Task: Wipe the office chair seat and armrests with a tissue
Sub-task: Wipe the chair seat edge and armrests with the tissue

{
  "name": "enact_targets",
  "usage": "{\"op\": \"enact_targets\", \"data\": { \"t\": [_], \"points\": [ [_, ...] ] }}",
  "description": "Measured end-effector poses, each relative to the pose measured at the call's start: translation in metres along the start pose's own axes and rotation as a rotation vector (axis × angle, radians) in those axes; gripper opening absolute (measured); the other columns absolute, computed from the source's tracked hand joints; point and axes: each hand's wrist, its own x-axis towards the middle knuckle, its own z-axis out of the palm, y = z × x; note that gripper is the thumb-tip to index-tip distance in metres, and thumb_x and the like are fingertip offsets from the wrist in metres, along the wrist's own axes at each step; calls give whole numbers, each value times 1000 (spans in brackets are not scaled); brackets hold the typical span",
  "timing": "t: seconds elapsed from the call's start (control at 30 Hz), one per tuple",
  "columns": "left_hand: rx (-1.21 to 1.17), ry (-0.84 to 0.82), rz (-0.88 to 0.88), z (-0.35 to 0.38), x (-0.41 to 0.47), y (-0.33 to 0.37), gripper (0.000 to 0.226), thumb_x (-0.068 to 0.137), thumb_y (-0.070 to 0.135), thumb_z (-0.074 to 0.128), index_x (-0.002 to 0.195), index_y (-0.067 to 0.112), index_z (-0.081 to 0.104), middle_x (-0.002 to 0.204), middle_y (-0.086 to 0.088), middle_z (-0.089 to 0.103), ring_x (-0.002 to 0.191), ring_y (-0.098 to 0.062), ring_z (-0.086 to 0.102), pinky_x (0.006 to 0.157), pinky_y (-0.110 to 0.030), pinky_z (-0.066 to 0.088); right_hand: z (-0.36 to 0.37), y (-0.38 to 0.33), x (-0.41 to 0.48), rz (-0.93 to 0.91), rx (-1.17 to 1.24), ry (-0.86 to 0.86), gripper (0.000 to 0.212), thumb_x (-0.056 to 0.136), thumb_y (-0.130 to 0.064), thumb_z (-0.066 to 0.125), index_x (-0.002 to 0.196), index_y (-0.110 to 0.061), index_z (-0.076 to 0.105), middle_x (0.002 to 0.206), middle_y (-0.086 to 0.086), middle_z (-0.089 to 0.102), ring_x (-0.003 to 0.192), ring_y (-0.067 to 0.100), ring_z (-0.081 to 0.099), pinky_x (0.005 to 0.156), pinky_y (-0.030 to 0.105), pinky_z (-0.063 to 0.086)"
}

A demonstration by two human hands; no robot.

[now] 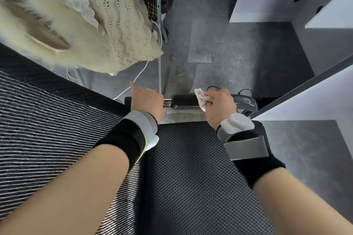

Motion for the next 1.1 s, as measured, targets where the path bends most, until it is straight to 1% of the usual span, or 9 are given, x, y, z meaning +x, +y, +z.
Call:
{"op": "enact_targets", "data": {
  "t": [0.07, 0.17, 0.23, 0.33, 0.53, 0.67, 0.8, 0.97, 1.1],
  "points": [
    [33, -7, 3, 3, 3, 3, 48, 91, 53, 47, 119, 16, 58, 119, -7, 62, 117, -30, 53, 114, -54, 19, -3, 12, 0, 27, 7, 40, 26, 89, -10, 48, 108, -14, 66, 112, 17, 52, 92, 37, 56, 70, 31, 36],
    [-99, 53, 110, 9, 8, 13, 54, 87, 50, 56, 127, 13, 51, 127, -6, 56, 120, -28, 49, 106, -43, 34, -8, 26, 3, 60, 20, 79, 31, 90, -8, 47, 113, -17, 65, 117, 16, 53, 96, 37, 56, 73, 32, 38],
    [-229, 66, 153, 10, 8, 18, 50, 86, 47, 61, 123, 15, 53, 122, -4, 58, 117, -26, 51, 97, -37, 39, -8, 30, 5, 68, 21, 84, 33, 89, -7, 46, 114, -18, 64, 118, 15, 53, 98, 36, 55, 73, 31, 38],
    [-353, 83, 112, 9, 11, 18, 40, 86, 44, 63, 117, 19, 59, 111, -2, 64, 109, -24, 55, 89, -35, 42, -7, 31, 7, 79, -3, 101, 31, 89, -9, 44, 112, -15, 64, 116, 16, 53, 95, 37, 56, 75, 36, 44],
    [-396, 57, 88, 9, 22, 11, 34, 83, 44, 67, 110, 22, 65, 99, -1, 69, 97, -25, 63, 80, -32, 41, -3, 18, 13, 141, -112, 55, 28, 88, -7, 44, 114, -5, 54, 120, 19, 47, 100, 40, 54, 74, 37, 40],
    [-359, -11, 98, 4, 32, 9, 31, 82, 44, 70, 98, 18, 68, 81, -2, 63, 83, -26, 64, 66, -30, 38, -1, 5, 17, 59, -304, -29, 25, 89, 0, 42, 112, 4, 51, 116, 24, 47, 106, 38, 50, 87, 40, 44],
    [-331, -42, 115, 2, 38, 10, 35, 80, 46, 71, 98, 17, 67, 80, -2, 60, 86, -27, 65, 65, -32, 39, 0, -6, 24, 73, -351, -70, 29, 88, -8, 47, 114, 3, 52, 123, 19, 41, 106, 39, 51, 87, 37, 43],
    [-304, -51, 109, 0, 41, 12, 38, 78, 47, 73, 100, 18, 65, 77, -1, 54, 77, -26, 57, 63, -31, 38, 8, -39, 28, -54, -403, -193, 31, 85, -12, 51, 114, -1, 52, 124, 14, 41, 109, 36, 49, 84, 35, 44],
    [-322, -35, 83, 2, 39, 14, 38, 76, 43, 76, 101, 15, 65, 88, -7, 64, 93, -30, 65, 67, -32, 42, 17, -63, 28, -157, -392, -263, 29, 86, -14, 52, 113, -5, 54, 127, 14, 40, 110, 35, 48, 80, 35, 42]
  ]
}}
